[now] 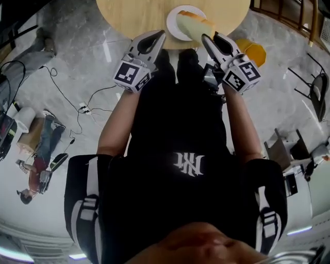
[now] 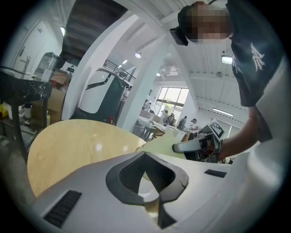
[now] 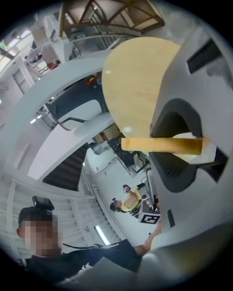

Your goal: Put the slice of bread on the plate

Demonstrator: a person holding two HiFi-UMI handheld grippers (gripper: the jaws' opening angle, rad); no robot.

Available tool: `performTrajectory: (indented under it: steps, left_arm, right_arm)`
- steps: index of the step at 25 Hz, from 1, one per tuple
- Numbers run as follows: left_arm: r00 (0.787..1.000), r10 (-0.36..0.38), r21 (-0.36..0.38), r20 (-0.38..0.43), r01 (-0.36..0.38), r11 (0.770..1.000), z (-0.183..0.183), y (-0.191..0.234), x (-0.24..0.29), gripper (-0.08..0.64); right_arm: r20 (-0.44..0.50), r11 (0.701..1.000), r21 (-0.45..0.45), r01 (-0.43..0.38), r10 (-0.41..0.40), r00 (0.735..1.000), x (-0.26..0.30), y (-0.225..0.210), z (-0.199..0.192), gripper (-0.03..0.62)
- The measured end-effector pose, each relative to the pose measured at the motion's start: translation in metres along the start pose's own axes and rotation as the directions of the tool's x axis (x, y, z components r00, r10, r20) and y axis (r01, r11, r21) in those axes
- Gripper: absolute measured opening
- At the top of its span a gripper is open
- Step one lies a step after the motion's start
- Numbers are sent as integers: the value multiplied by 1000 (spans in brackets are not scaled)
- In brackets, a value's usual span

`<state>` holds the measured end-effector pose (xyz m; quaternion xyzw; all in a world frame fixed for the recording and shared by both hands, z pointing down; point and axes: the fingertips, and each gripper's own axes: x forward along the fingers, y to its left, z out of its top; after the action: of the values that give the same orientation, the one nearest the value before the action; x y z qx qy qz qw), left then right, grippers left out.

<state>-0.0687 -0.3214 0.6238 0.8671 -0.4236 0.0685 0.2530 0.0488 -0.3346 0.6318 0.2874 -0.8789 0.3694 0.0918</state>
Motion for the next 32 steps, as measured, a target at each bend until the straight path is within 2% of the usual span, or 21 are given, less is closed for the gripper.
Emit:
performTrajectory:
  steps: [3, 5, 7, 10, 17, 22, 25, 26, 29, 32]
  left_arm:
    - [1000, 22, -30, -5, -22, 999, -17, 2, 0, 11]
    - [999, 32, -39, -15, -32, 999, -30, 3, -8, 11]
    - [999, 36, -44, -29, -37, 998, -43, 1, -13, 11]
    - [998, 40, -76, -38, -42, 996, -56, 2, -12, 11]
    - [1000, 11, -104, -22, -13, 994, -62, 6, 0, 11]
    - [1000, -15, -105, -15, 13, 994, -60, -2, 10, 11]
    - [999, -25, -90, -25, 23, 996, -62, -1, 23, 11]
    - [999, -29, -82, -31, 27, 996, -63, 0, 27, 11]
    - [999, -34, -71, -34, 31, 997, -63, 4, 31, 11]
    - [999, -31, -66, -32, 29, 997, -63, 6, 31, 11]
  right_arm:
    - [-7, 985, 163, -54, 55, 998, 9, -6, -21, 91]
    - [7, 956, 277, -93, 94, 996, 17, 0, -36, 91]
    - [19, 930, 347, -121, 122, 992, 24, 4, -46, 91]
    - [30, 910, 393, -132, 130, 991, 33, 1, -54, 91]
    - [29, 898, 432, -87, 83, 996, 51, -18, -59, 91]
    - [-27, 927, 374, -15, 27, 999, 45, -35, -66, 110]
    - [-85, 956, 292, 41, -17, 996, 45, -48, -69, 172]
    - [-101, 963, 264, 58, -32, 994, 46, -51, -68, 172]
    - [-169, 985, 121, 120, -99, 981, 50, -57, -69, 188]
    - [-222, 982, -39, 186, -190, 956, 50, -63, -69, 211]
